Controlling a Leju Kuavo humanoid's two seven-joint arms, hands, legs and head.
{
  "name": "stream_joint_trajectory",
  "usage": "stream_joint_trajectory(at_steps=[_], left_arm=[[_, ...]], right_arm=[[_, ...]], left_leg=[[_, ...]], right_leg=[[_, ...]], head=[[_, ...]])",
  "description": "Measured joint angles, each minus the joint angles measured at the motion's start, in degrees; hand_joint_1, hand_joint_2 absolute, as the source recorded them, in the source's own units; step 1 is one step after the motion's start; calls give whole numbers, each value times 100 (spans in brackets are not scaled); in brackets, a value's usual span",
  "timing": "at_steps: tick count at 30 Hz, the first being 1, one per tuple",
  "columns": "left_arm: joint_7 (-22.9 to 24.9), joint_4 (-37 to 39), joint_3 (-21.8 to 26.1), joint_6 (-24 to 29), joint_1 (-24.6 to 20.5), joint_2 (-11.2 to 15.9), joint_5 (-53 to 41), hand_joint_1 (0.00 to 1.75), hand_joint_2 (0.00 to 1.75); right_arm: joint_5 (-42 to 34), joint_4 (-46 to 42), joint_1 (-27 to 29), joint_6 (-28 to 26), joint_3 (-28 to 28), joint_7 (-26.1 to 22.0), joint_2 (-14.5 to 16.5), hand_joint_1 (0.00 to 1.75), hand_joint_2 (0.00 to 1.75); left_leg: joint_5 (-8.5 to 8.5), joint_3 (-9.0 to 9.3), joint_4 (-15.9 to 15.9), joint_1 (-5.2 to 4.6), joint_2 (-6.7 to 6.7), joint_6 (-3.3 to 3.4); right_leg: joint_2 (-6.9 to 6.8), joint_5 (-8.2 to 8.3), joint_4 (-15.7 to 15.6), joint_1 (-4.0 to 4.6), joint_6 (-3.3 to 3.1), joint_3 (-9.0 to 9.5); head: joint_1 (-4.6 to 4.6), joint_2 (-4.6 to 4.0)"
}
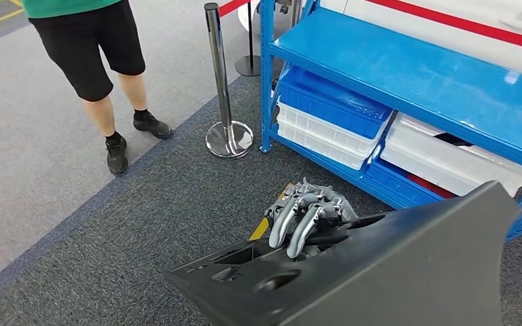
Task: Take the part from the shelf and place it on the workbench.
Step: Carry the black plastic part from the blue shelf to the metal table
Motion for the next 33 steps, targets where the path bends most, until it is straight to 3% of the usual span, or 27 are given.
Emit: stream_joint_trajectory(at_steps=[2,4,6,8,10,11,12,13,15,17,19,20,21,23,24,26,27,28,30,31,33], left_arm=[[-1,0,-26,0,-11,4,1,0,175],[-2,0,-49,1,7,11,1,0,175],[-1,0,-60,2,21,15,0,0,175],[-1,0,-67,2,2,14,0,0,175],[2,0,-71,0,-16,14,0,0,175],[9,0,-71,0,-13,13,1,0,175],[19,0,-71,0,-7,8,1,0,175],[29,0,-71,3,-1,-2,2,0,175],[42,0,-70,22,-2,-31,2,0,175],[33,0,-68,50,-6,-54,2,0,175],[10,0,-63,68,22,-74,2,0,175],[-3,0,-61,74,46,-87,2,0,175],[-16,0,-60,80,61,-98,3,0,175],[-46,0,-58,86,54,-111,3,0,175],[-65,0,-57,80,41,-114,3,0,175],[-98,0,-57,51,36,-121,3,0,175],[-108,0,-57,35,42,-125,3,0,175],[-113,0,-57,25,48,-125,3,0,175],[-122,0,-59,8,39,-124,3,0,175],[-132,0,-61,1,28,-125,3,0,175],[-168,0,-68,-7,19,-125,4,0,175]], right_arm=[[0,-10,5,-8,3,1,9,175,175],[1,-12,9,-9,8,-1,15,175,175],[1,-23,11,-9,13,-1,21,175,175],[0,-35,29,-10,19,-1,24,175,175],[-9,-38,69,8,27,0,24,175,175],[-20,-38,96,42,32,0,25,175,175],[-30,-37,124,95,36,-1,31,175,175],[-30,-29,153,161,40,-2,44,175,175],[16,19,215,318,50,-6,106,175,175],[129,95,315,484,55,-9,211,175,175],[272,156,435,629,56,-10,352,175,175],[333,176,484,684,55,-10,428,175,175],[379,189,530,721,52,-11,498,175,175],[469,198,629,758,39,-12,600,175,175],[526,199,687,760,28,-12,629,175,175],[637,212,807,745,1,-12,656,175,175],[682,225,864,741,-9,-12,663,175,175],[722,243,919,754,-16,-12,676,175,175],[801,286,1013,810,-15,-12,719,175,175],[832,309,1044,837,-3,-12,750,175,175],[872,355,1075,844,62,-12,819,175,175]], left_leg=[[38,135,-290,-50,67,88],[74,120,-315,-50,-54,164],[121,130,-374,-25,-158,236],[153,127,-402,-16,-267,283],[162,107,-393,-21,-404,298],[164,101,-385,-22,-482,298],[164,98,-372,-21,-561,294],[161,97,-353,-18,-640,284],[141,62,-281,-17,-785,236],[141,-5,-231,-11,-920,157],[167,-51,-239,14,-1033,72],[156,-69,-218,20,-988,42],[90,-122,-112,17,-854,16],[-210,-367,432,7,-484,-18],[-397,-544,822,10,-364,-33],[-572,-762,1335,18,-294,-49],[-510,-717,1288,18,-279,-46],[-360,-554,1015,16,-250,-33],[-74,-105,213,-24,-62,32],[-6,45,-68,-53,26,81],[-10,103,-237,-109,70,171]], right_leg=[[-93,-11,-2,20,54,11],[-153,-19,-10,16,119,20],[64,-166,163,-8,168,-40],[397,-519,781,-25,180,-317],[505,-790,1503,-26,183,-676],[516,-775,1640,-28,185,-756],[525,-646,1544,-33,184,-725],[563,-436,1239,-43,180,-590],[820,-93,483,-78,175,-256],[990,-8,145,-86,159,-119],[881,3,124,-66,100,-120],[815,18,104,-62,60,-111],[740,31,82,-63,18,-101],[576,39,55,-45,-40,-87],[485,34,54,-29,-58,-88],[307,22,55,-3,-72,-89],[226,15,56,6,-73,-87],[152,8,56,14,-70,-80],[24,-13,57,37,-48,-60],[-27,-21,57,49,-30,-53],[-115,-32,50,63,17,-44]], head=[[1,0],[1,0],[1,0],[1,0],[1,0],[1,0],[1,0],[1,0],[0,0],[0,0],[1,0],[1,0],[1,0],[1,0],[1,0],[0,0],[0,0],[0,0],[1,0],[1,0],[1,0]])
